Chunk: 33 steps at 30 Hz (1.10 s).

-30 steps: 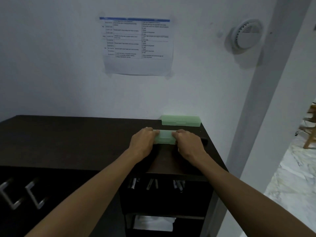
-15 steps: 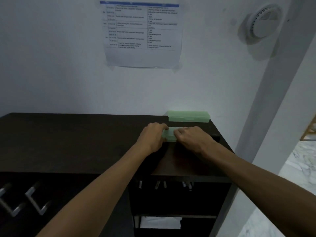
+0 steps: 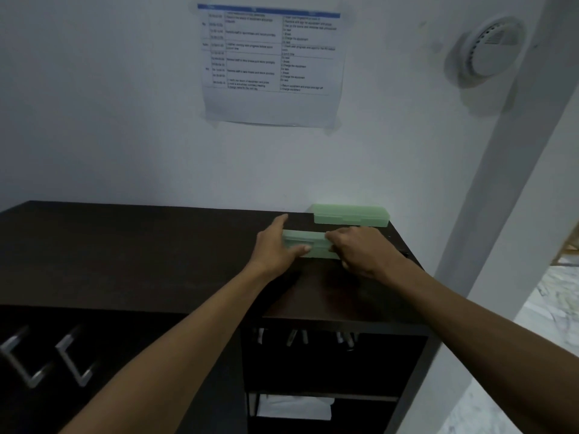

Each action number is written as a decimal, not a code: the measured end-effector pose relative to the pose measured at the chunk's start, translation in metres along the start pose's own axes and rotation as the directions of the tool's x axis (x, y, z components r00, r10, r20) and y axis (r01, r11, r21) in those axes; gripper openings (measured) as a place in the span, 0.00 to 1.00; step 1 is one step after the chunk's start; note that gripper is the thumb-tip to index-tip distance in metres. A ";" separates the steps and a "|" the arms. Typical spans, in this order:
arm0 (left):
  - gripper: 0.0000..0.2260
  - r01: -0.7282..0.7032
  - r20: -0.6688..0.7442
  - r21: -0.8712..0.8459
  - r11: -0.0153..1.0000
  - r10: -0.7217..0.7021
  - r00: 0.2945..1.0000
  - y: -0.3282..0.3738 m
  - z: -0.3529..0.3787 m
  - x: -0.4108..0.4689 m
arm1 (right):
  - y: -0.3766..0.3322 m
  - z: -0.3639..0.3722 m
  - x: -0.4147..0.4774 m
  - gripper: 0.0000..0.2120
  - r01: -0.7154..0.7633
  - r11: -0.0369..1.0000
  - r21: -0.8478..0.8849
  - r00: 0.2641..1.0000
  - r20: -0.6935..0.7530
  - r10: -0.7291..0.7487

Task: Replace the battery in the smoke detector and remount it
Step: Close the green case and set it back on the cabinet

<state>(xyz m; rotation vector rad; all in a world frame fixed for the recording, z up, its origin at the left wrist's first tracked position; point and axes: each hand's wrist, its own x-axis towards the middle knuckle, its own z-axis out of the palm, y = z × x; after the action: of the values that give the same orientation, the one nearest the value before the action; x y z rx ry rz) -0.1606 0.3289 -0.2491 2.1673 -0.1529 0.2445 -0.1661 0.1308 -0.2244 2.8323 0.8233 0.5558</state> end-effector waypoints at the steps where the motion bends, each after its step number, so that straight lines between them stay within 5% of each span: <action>1: 0.40 0.023 0.000 -0.045 0.999 -0.023 1.000 0.001 -0.001 0.001 | 0.000 -0.001 0.000 0.06 -0.004 1.000 0.001 1.000 0.001 0.004; 16: 0.45 0.105 0.016 -0.166 0.980 -0.104 0.995 -0.003 -0.006 0.006 | 0.006 -0.002 0.001 0.09 -0.002 1.000 0.029 1.000 -0.020 0.003; 19: 0.47 0.109 0.005 -0.224 0.968 -0.111 0.994 -0.002 -0.007 0.008 | 0.017 -0.008 0.013 0.13 -0.088 0.992 0.087 0.995 -0.027 0.091; 25: 0.37 0.109 0.004 -0.213 0.971 -0.111 0.994 -0.007 -0.006 0.011 | 0.029 -0.012 0.037 0.08 -0.284 0.895 0.343 0.923 -0.155 0.352; 33: 0.39 0.118 0.038 -0.161 0.980 -0.113 0.993 -0.008 -0.007 0.014 | 0.067 -0.019 0.014 0.22 -0.328 0.879 0.347 0.944 0.077 0.321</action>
<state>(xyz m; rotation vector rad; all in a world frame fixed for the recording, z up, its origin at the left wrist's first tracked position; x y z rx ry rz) -0.1461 0.3390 -0.2480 2.0099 -0.0609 0.1299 -0.1297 0.0826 -0.1865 3.3376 0.4817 0.4576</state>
